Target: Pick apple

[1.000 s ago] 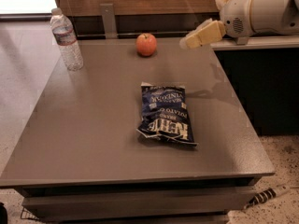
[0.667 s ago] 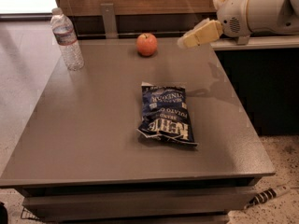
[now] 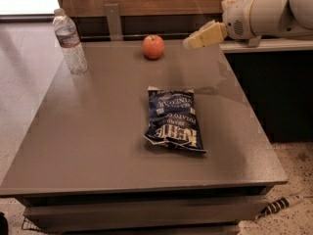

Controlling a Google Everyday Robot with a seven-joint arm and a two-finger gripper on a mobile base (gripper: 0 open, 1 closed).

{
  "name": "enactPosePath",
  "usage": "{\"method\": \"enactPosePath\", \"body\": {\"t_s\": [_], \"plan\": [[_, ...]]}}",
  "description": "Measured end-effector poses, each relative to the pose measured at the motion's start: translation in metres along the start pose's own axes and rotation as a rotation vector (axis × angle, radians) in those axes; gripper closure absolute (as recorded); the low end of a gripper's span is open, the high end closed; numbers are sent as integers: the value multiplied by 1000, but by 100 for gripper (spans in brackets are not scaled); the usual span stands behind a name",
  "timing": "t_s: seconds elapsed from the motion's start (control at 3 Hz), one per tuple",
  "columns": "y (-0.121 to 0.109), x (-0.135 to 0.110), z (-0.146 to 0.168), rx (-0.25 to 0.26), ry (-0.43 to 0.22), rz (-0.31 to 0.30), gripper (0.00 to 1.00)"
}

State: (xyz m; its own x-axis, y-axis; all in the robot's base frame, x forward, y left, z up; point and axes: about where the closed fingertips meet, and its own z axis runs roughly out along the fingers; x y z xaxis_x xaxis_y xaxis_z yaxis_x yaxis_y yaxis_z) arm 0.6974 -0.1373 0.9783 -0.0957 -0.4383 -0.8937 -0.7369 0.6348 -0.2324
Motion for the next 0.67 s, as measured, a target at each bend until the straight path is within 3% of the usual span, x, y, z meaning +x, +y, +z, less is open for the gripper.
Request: {"method": "enactPosePath", "body": {"t_s": [0.67], "plan": [[-40,15,87,42,-58,56,0]]}}
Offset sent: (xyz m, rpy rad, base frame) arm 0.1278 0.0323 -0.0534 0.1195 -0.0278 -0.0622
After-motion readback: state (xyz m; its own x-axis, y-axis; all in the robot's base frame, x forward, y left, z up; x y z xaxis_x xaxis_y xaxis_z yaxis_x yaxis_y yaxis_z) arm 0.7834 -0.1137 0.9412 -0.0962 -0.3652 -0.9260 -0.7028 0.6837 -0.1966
